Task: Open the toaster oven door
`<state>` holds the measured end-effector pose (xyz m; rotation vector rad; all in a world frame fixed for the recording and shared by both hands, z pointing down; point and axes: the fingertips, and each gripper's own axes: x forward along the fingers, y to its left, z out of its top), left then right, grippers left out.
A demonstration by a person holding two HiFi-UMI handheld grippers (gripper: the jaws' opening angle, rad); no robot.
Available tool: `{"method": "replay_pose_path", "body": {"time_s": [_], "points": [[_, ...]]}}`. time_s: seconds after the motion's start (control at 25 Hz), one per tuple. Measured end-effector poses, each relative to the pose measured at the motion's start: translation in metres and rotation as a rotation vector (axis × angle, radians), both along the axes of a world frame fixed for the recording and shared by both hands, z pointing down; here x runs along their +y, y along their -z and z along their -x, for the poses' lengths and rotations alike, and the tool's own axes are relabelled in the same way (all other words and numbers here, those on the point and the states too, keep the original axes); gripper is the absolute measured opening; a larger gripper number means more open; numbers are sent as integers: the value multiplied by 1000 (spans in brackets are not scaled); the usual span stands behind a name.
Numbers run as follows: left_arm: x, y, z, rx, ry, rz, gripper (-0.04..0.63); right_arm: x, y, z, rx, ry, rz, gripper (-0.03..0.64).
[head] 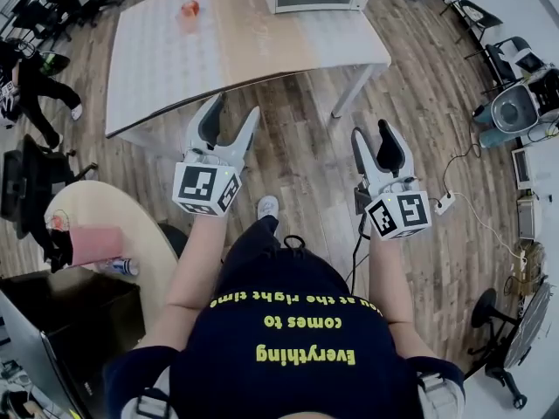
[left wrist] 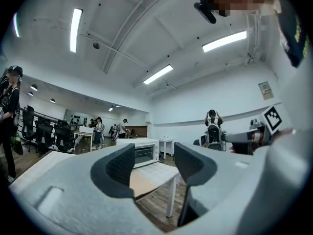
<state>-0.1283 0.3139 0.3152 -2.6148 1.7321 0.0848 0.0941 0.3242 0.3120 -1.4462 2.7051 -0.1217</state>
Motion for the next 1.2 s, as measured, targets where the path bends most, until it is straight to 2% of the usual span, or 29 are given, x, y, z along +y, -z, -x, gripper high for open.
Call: {"method": "replay_pose_path", "body": {"time_s": [0.28,0.48,0.92,1.2], "points": [[-83,-3,36,-5,-23,6,259,-79,-1,39,-27,-21,5,227],[-125,-9,55,-1,-41,22,261,-117,-1,60,-19,-36,19,230],[-179,-23,73,19,-21,53,261,-171,-11,73,0,-29,45,233],[-223,-26,71,9,8,51,261,-224,-18,71,-11,4,43,235]]}}
